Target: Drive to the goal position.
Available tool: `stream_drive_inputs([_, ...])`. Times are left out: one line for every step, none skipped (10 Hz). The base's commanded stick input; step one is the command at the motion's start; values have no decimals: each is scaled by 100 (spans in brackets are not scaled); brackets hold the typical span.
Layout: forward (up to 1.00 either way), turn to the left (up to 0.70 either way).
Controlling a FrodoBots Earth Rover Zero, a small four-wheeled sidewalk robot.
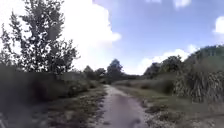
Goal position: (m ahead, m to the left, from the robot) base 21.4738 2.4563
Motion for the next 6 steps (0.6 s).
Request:
stream_drive_inputs([70,0])
stream_drive_inputs([70,0])
stream_drive_inputs([70,0])
stream_drive_inputs([70,0])
stream_drive_inputs([70,0])
stream_drive_inputs([70,0])
